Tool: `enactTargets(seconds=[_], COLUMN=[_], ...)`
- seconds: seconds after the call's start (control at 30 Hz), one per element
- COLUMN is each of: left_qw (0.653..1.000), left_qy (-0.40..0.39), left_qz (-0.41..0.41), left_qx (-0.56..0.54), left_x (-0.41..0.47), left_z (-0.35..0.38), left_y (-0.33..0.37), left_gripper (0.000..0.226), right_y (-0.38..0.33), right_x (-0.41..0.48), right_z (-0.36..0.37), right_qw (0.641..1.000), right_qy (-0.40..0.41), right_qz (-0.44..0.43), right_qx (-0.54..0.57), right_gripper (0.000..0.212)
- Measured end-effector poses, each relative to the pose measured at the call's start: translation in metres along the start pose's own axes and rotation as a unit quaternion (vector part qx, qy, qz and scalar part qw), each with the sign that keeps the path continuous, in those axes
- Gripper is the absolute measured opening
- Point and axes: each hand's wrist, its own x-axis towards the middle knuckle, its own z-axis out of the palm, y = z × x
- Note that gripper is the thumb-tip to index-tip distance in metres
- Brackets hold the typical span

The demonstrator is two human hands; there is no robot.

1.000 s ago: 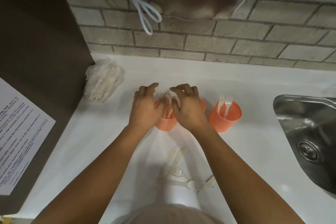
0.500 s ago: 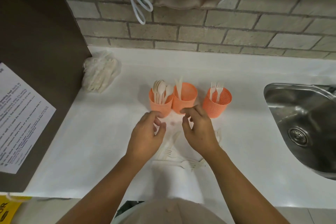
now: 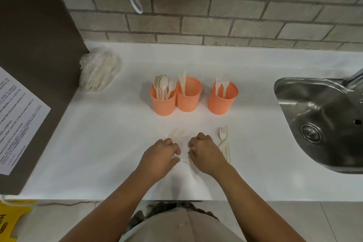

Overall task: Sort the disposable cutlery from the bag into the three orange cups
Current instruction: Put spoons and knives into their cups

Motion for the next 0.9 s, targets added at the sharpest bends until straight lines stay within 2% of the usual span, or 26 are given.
enactTargets(seconds=[0.13,0.3,0.43,0.53,0.63,0.7,0.8,0.9], left_qw=[1.0,0.999,0.998,0.995,0.988,0.985,0.981,0.975], left_qy=[0.006,-0.001,0.033,0.062,0.11,0.135,0.18,0.197], left_qz=[0.011,0.025,0.038,0.057,0.086,0.087,0.053,-0.048], left_qx=[0.017,0.039,0.042,0.052,0.065,0.06,0.04,-0.094], left_x=[0.005,0.004,0.002,0.0,0.001,0.0,-0.002,-0.003], left_z=[0.004,0.007,0.012,0.015,0.021,0.023,0.02,0.012], left_y=[0.005,0.006,0.003,0.001,-0.009,-0.012,-0.014,-0.008], left_gripper=[0.026,0.034,0.03,0.025,0.033,0.032,0.019,0.023], right_y=[-0.006,-0.007,0.002,0.013,0.022,0.027,0.031,0.026], right_x=[0.007,0.013,0.013,0.012,0.013,0.014,0.015,0.013], right_z=[0.0,-0.001,0.002,-0.001,-0.006,-0.009,-0.015,-0.017], right_qw=[0.999,0.998,0.999,0.999,0.999,0.997,0.99,0.992], right_qy=[-0.016,-0.019,0.005,0.009,0.011,0.051,0.11,0.093], right_qz=[0.026,0.028,0.029,0.027,0.025,0.026,0.04,0.021], right_qx=[-0.03,-0.052,-0.046,-0.017,0.023,0.055,0.082,0.081], right_gripper=[0.015,0.018,0.018,0.027,0.034,0.035,0.036,0.033])
